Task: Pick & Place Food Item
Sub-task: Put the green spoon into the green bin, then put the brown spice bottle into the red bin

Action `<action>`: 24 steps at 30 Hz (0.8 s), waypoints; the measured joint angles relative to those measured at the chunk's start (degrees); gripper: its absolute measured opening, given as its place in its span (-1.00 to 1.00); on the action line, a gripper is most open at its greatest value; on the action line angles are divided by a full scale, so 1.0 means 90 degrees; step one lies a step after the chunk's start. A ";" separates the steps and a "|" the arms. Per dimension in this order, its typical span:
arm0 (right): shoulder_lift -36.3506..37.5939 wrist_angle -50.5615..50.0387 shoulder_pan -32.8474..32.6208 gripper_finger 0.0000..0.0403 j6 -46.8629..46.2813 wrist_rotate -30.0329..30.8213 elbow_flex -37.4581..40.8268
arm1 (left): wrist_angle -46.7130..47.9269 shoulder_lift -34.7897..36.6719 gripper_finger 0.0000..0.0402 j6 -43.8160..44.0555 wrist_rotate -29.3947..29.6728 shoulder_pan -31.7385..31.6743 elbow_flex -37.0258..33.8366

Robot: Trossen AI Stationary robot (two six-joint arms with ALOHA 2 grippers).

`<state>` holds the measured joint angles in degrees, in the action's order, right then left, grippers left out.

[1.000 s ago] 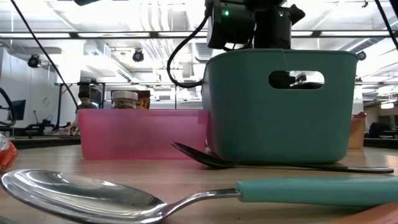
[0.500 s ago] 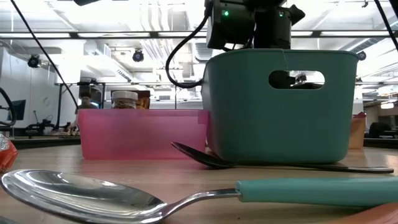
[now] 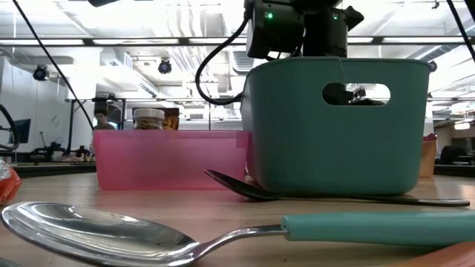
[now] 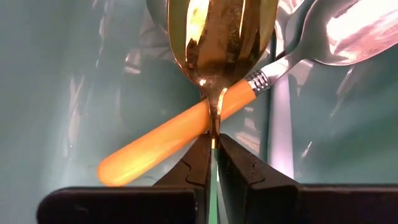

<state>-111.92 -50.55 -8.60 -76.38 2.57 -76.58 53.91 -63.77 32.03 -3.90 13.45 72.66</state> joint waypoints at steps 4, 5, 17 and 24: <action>0.0000 0.0006 0.0000 -0.80 0.0153 -0.0012 0.0000 | 0.0001 0.0001 0.90 0.0000 0.0000 0.0000 0.0000; 0.0000 0.0007 0.0000 -0.74 0.0182 -0.0045 0.0000 | 0.0002 0.0000 0.90 0.0000 0.0000 0.0000 0.0000; 0.0019 -0.0221 -0.0045 -0.05 0.0615 -0.0245 -0.0603 | 0.0001 0.0001 0.89 0.0000 -0.0002 0.0000 0.0000; 0.0029 -0.1392 -0.0180 0.03 0.0916 0.0134 -0.1870 | 0.0013 0.0002 0.89 -0.0038 -0.0002 0.0000 0.0000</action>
<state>-111.66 -63.08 -10.22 -68.14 3.78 -93.41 54.03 -63.75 31.69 -3.92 13.45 72.66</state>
